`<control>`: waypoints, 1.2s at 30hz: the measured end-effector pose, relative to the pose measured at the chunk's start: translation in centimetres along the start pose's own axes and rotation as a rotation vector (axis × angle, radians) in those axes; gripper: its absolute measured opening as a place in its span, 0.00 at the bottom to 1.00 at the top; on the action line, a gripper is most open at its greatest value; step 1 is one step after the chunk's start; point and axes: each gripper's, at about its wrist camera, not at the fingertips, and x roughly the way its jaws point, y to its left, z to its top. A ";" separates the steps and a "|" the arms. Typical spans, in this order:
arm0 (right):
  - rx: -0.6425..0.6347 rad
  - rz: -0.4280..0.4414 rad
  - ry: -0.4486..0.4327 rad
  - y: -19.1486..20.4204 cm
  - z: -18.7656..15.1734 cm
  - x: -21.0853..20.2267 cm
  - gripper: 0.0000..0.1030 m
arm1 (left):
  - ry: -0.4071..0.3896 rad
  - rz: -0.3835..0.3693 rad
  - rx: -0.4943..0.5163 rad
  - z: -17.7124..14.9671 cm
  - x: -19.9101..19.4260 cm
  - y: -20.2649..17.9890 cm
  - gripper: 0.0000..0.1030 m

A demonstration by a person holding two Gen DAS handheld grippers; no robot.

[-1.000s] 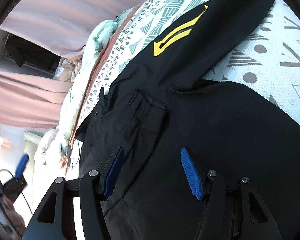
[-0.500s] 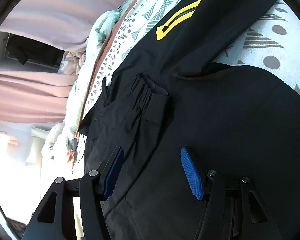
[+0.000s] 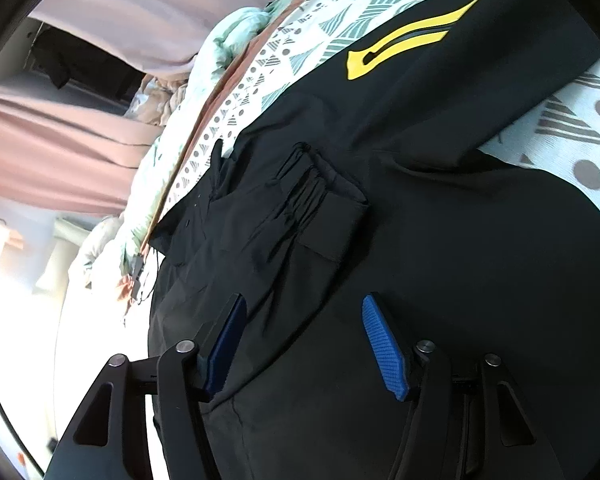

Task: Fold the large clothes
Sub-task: 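Lay the sleeve onto the jacket body and open the left gripper, then grasp the jacket's side edge near the pocket with the right gripper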

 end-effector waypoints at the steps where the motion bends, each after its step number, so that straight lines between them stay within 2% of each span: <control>1: -0.010 0.001 0.000 0.1 0.1 0.2 0.65 | 0.010 0.011 0.002 0.0 0.4 0.1 0.43; 4: -0.025 -0.004 -0.003 0.3 0.3 0.8 0.65 | 0.045 -0.003 0.004 -0.1 1.9 0.3 0.43; 7: -0.036 -0.001 -0.014 0.6 0.6 1.4 0.65 | 0.068 0.019 0.027 -0.3 3.1 0.2 0.43; 9: -0.044 -0.006 -0.030 0.6 0.8 1.7 0.65 | 0.081 0.013 0.040 -0.4 3.8 0.1 0.37; 10: -0.048 -0.007 -0.044 0.6 0.9 1.8 0.65 | 0.089 0.029 0.051 -0.4 4.2 0.0 0.27; 12: -0.071 -0.023 -0.063 0.8 1.1 2.0 0.64 | 0.094 0.051 0.057 -0.5 4.8 0.2 0.24; 14: -0.095 -0.070 -0.083 0.9 1.3 2.0 0.51 | 0.103 0.054 0.044 -0.5 5.4 0.6 0.18; 15: -0.098 -0.091 -0.088 0.7 1.3 2.0 0.33 | 0.105 0.066 0.043 -0.5 5.6 0.8 0.16; 16: -0.093 -0.107 -0.086 0.3 1.3 2.0 0.11 | 0.103 0.066 0.043 -0.5 5.7 0.8 0.16; 18: -0.040 -0.071 -0.085 -1.0 1.4 1.7 0.07 | 0.097 0.075 0.049 -0.5 5.8 0.7 0.15; 21: -0.013 -0.086 -0.105 -1.5 1.1 0.9 0.06 | 0.087 0.106 0.068 -0.7 5.9 0.2 0.15; 25: -0.058 -0.128 -0.127 -0.7 0.6 0.5 0.05 | 0.085 0.119 0.068 -0.6 5.9 0.1 0.15; 30: -0.044 -0.079 -0.106 -1.2 1.9 1.7 0.05 | 0.093 0.094 0.036 -0.4 5.9 0.5 0.16; 33: -0.059 -0.080 -0.083 -1.1 2.2 1.8 0.06 | 0.100 0.104 0.028 -0.3 5.9 0.3 0.16; 36: -0.037 -0.084 -0.059 -1.3 2.4 1.1 0.13 | 0.099 0.104 0.015 -0.3 5.3 0.0 0.19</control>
